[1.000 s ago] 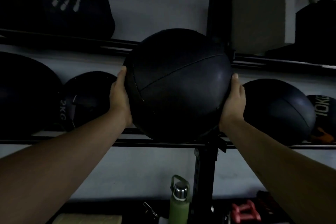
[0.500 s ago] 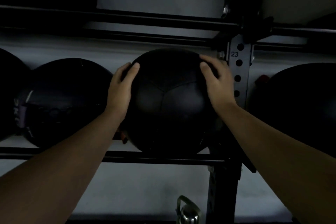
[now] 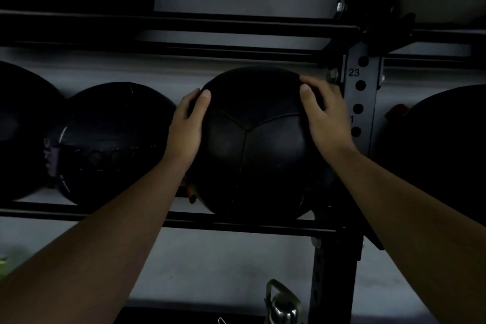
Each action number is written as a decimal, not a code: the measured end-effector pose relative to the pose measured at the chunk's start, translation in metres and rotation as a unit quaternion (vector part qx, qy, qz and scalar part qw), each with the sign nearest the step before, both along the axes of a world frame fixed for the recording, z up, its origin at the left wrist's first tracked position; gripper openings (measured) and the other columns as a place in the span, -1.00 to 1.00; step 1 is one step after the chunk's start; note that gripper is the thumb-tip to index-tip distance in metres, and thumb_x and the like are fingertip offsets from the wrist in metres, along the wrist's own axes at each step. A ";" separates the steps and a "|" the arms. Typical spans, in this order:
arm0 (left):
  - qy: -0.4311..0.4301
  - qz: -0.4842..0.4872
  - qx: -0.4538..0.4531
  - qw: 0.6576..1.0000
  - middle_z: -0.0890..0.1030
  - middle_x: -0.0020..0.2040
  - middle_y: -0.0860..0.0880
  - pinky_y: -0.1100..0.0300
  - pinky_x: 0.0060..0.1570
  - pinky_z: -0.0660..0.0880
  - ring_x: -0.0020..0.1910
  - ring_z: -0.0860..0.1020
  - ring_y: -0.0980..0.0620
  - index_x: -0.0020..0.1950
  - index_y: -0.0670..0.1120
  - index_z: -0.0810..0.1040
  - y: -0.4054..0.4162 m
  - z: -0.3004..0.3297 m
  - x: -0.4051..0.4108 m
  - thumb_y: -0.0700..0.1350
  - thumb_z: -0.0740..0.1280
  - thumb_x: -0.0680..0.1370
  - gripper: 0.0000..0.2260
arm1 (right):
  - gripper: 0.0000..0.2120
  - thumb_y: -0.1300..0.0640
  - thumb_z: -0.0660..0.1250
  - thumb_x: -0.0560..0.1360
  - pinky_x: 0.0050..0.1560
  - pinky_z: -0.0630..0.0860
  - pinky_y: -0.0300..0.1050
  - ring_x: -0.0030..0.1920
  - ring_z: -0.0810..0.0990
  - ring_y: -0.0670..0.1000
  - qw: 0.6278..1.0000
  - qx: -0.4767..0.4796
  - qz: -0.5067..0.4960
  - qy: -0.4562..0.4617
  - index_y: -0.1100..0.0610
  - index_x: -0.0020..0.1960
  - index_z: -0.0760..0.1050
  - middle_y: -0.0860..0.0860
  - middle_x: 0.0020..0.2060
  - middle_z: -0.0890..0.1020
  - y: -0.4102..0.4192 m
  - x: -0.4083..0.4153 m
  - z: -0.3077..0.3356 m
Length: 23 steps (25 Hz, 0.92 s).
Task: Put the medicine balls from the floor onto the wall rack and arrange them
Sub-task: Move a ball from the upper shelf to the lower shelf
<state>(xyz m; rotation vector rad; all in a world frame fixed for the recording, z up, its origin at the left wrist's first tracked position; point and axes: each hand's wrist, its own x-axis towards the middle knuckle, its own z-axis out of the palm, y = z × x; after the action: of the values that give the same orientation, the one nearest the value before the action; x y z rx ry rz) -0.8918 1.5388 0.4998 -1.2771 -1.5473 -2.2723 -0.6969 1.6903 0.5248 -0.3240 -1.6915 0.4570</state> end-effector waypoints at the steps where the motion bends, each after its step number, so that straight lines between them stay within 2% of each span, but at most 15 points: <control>1: 0.012 0.006 -0.016 1.000 0.52 0.47 0.09 0.05 0.49 0.39 0.44 0.48 0.09 0.54 0.14 0.44 -0.002 -0.001 0.001 0.29 0.24 0.62 -0.48 | -0.58 -0.33 0.08 0.59 0.54 0.25 0.22 0.48 0.37 -0.01 1.000 -0.003 -0.002 -0.015 -0.33 0.40 0.42 -0.10 0.43 0.43 -0.002 0.003 -0.001; 3: 0.031 0.012 -0.043 0.999 0.41 0.57 0.06 0.13 0.49 0.30 0.53 0.38 0.05 0.61 0.14 0.33 -0.008 -0.007 0.001 0.27 0.17 0.67 -0.48 | -0.52 -0.29 0.00 0.65 0.61 0.12 0.19 0.60 0.21 0.00 0.999 -0.019 -0.020 -0.046 -0.29 0.55 0.27 -0.08 0.59 0.30 -0.008 0.008 -0.009; 5: 0.051 0.007 -0.071 0.996 0.32 0.62 0.03 0.18 0.45 0.26 0.57 0.31 0.05 0.64 0.13 0.24 -0.020 -0.020 0.000 0.23 0.13 0.69 -0.48 | -0.46 -0.28 -0.06 0.67 0.64 -0.02 0.15 0.66 0.04 -0.03 0.995 -0.050 -0.049 -0.070 -0.22 0.64 0.10 -0.08 0.67 0.14 -0.020 0.013 -0.024; 8: 0.083 -0.011 -0.082 0.993 0.27 0.64 0.04 0.07 0.58 0.23 0.60 0.26 0.07 0.67 0.10 0.21 -0.042 -0.053 -0.005 0.20 0.21 0.68 -0.44 | -0.42 -0.26 -0.05 0.69 0.63 -0.06 0.07 0.67 -0.03 -0.02 0.988 -0.097 -0.081 -0.088 -0.17 0.67 -0.02 -0.10 0.68 0.04 -0.045 0.022 -0.056; 10: 0.086 -0.011 -0.101 0.991 0.29 0.63 0.04 0.10 0.54 0.28 0.56 0.30 0.08 0.65 0.06 0.24 -0.058 -0.085 -0.003 0.13 0.31 0.66 -0.42 | -0.43 -0.22 0.02 0.70 0.59 0.10 0.02 0.64 0.13 0.03 0.986 -0.125 -0.093 -0.064 -0.15 0.67 0.02 -0.06 0.66 0.13 -0.062 0.031 -0.079; 11: 0.085 -0.015 -0.126 0.988 0.37 0.57 0.03 0.14 0.47 0.36 0.50 0.38 0.09 0.61 0.03 0.30 -0.069 -0.110 -0.006 0.08 0.34 0.66 -0.46 | -0.44 -0.17 0.08 0.70 0.54 0.22 -0.04 0.58 0.26 0.03 0.983 -0.142 -0.103 -0.050 -0.12 0.66 0.10 -0.03 0.62 0.24 -0.072 0.033 -0.100; 13: 0.099 -0.040 -0.212 0.971 0.57 0.32 0.07 0.23 0.23 0.50 0.25 0.55 0.11 0.47 0.01 0.47 -0.089 -0.166 -0.011 0.02 0.36 0.65 -0.61 | -0.53 -0.03 0.20 0.68 0.27 0.39 -0.21 0.35 0.51 0.03 0.971 -0.187 -0.135 -0.062 -0.01 0.57 0.33 0.04 0.43 0.50 -0.096 0.039 -0.155; 15: 0.124 -0.104 -0.346 0.924 0.63 0.11 0.08 0.32 -0.04 0.49 0.01 0.60 0.11 0.36 -0.01 0.57 -0.106 -0.228 -0.013 -0.01 0.38 0.64 -0.70 | -0.62 0.09 0.29 0.63 0.04 0.42 -0.20 0.12 0.60 0.07 0.941 -0.256 -0.158 -0.156 0.06 0.44 0.50 0.10 0.22 0.64 -0.120 0.046 -0.226; 17: 0.130 -0.161 -0.450 0.869 0.67 0.07 0.00 0.36 -0.13 0.46 -0.04 0.64 0.04 0.26 -0.06 0.63 -0.120 -0.288 -0.006 -0.08 0.42 0.62 -0.77 | -0.66 0.14 0.36 0.59 -0.10 0.45 -0.16 -0.03 0.58 0.04 0.893 -0.330 -0.154 -0.264 0.08 0.36 0.56 0.10 0.12 0.68 -0.149 0.060 -0.300; 19: 0.139 -0.212 -0.530 0.809 0.69 0.08 -0.07 0.34 -0.11 0.48 0.01 0.65 -0.01 0.22 -0.10 0.64 -0.139 -0.341 0.011 -0.13 0.44 0.60 -0.79 | -0.66 0.15 0.36 0.58 -0.24 0.43 -0.19 -0.15 0.56 0.02 0.839 -0.393 -0.157 -0.342 0.09 0.35 0.57 0.11 0.13 0.68 -0.186 0.079 -0.362; 20: 0.145 -0.240 -0.559 0.780 0.68 0.08 -0.08 0.30 -0.05 0.50 0.05 0.66 -0.04 0.20 -0.10 0.64 -0.149 -0.367 0.020 -0.14 0.45 0.60 -0.81 | -0.67 0.16 0.35 0.59 -0.22 0.46 -0.16 -0.17 0.57 0.03 0.815 -0.412 -0.157 -0.375 0.12 0.34 0.58 0.12 0.13 0.68 -0.207 0.089 -0.388; 23: 0.203 -0.293 -0.639 0.682 0.68 0.14 -0.04 0.22 0.08 0.47 0.18 0.65 -0.05 0.22 -0.13 0.65 -0.191 -0.447 0.040 -0.11 0.44 0.60 -0.78 | -0.74 0.15 0.29 0.62 -0.09 0.52 -0.10 -0.03 0.64 0.11 0.733 -0.490 -0.151 -0.447 0.18 0.26 0.62 0.16 0.03 0.68 -0.278 0.121 -0.463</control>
<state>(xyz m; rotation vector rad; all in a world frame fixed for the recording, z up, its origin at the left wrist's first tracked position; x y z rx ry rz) -0.8517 1.3476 0.0526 -2.5603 -2.8365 -0.4739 -0.5755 1.4119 0.0621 -1.8211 -2.0878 1.0390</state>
